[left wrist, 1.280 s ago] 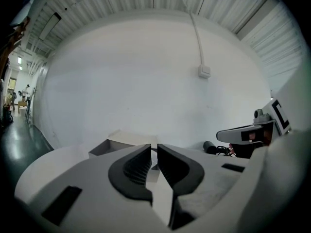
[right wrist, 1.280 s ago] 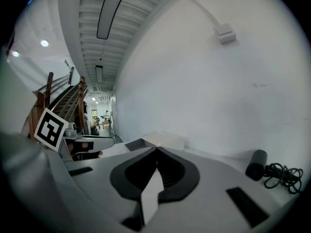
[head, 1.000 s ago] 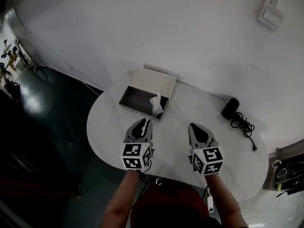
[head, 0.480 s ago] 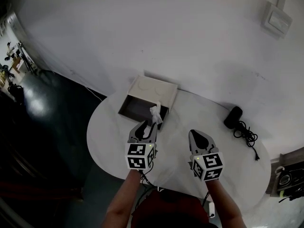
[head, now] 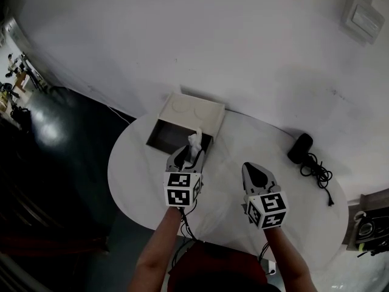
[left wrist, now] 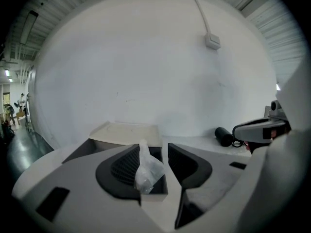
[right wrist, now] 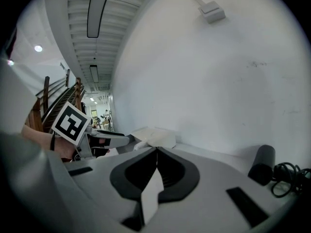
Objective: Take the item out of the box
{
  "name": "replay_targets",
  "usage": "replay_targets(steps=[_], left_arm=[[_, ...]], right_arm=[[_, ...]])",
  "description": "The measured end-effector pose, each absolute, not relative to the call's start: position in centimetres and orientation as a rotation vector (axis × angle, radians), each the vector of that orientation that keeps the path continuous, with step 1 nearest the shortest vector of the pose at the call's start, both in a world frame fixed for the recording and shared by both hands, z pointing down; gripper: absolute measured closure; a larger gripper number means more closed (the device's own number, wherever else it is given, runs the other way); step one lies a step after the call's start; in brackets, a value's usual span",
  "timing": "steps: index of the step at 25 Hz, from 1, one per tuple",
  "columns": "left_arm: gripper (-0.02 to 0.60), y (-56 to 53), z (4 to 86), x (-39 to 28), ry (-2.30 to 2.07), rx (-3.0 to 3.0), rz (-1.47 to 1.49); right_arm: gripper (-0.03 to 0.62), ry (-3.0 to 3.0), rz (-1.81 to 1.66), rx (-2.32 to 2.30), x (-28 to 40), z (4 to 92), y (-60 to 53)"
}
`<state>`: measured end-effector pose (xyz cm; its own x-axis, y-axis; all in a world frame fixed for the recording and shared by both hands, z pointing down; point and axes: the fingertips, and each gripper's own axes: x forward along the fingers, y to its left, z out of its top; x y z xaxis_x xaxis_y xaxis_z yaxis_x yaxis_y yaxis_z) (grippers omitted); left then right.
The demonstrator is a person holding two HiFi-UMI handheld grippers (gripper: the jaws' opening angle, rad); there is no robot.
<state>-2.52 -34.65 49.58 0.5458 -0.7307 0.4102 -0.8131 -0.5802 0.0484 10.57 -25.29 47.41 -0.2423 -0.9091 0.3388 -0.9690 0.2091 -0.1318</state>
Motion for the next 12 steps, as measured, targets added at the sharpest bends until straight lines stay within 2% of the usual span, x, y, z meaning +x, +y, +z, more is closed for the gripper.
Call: replay_targets(steps=[12], left_arm=[[0.393,-37.0,52.2,-1.2,-1.323,2.481,0.642]], right_arm=[[0.58,-2.289,0.523,1.781,11.6,49.0,-26.3]])
